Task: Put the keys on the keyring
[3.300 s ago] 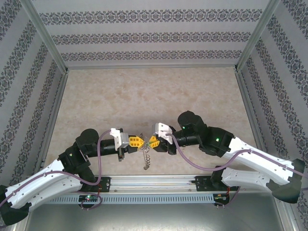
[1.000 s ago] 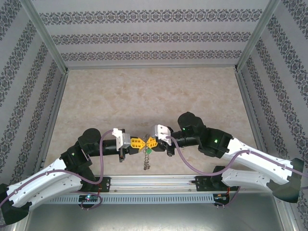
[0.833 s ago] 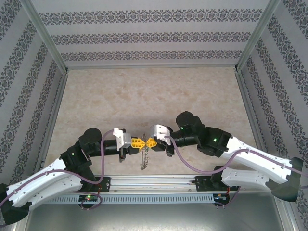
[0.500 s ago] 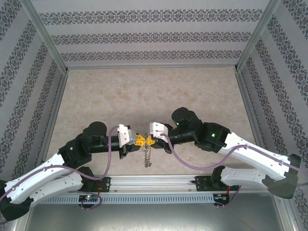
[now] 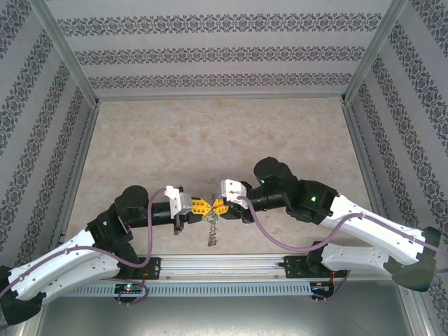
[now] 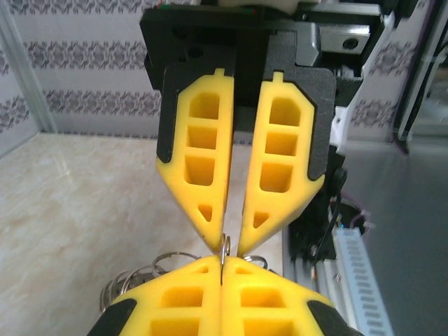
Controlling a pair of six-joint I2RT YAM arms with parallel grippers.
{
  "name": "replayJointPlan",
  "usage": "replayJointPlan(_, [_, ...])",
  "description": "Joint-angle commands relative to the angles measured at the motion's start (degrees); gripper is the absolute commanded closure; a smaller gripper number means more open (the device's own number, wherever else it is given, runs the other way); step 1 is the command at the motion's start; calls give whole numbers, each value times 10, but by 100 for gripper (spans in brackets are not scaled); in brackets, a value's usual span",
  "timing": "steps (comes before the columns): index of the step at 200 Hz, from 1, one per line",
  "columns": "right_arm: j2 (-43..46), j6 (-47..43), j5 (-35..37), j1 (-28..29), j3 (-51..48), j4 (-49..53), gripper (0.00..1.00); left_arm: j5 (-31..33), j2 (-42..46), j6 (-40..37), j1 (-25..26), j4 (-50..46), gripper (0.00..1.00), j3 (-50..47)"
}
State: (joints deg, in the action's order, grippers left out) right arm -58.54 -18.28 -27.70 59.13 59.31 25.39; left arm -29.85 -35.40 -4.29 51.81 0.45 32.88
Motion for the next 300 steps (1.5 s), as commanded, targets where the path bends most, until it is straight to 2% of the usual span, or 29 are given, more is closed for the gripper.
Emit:
replayJointPlan(1, [16,29,-36,4,-25,-59,84,-47,-2,70,4,183,100,-21])
replayJointPlan(17, [22,36,-35,4,-33,-71,83,-53,-4,80,4,214,100,-30])
replayJointPlan(48, [27,41,-27,4,-40,-75,84,-54,-2,81,4,216,100,-36])
replayJointPlan(66, [30,40,-14,3,-39,-69,94,-53,2,80,4,203,100,-34])
replayJointPlan(77, [28,34,-1,2,-33,-56,100,-44,6,67,4,164,100,-25])
replayJointPlan(120, [-17,-21,38,1,38,48,100,40,-24,-32,4,-103,98,77])
replayJointPlan(149, [-51,-47,38,2,76,83,100,64,-59,-50,6,-159,94,109])
replayJointPlan(162, [-62,-53,31,4,86,86,100,66,-66,-50,6,-157,95,108])
replayJointPlan(170, [-68,-55,29,4,90,86,100,65,-69,-49,6,-151,100,106])
replayJointPlan(198, [-69,-52,28,6,90,79,100,35,-48,-27,6,-85,100,80])
replayJointPlan(216, [-46,-32,31,5,60,45,83,11,-11,-6,6,-16,100,50])
replayJointPlan(236, [-16,-3,30,1,21,-2,77,-7,16,17,6,51,100,22])
replayJointPlan(300, [44,50,-12,-9,-47,-99,78,-37,35,43,5,123,100,-9])
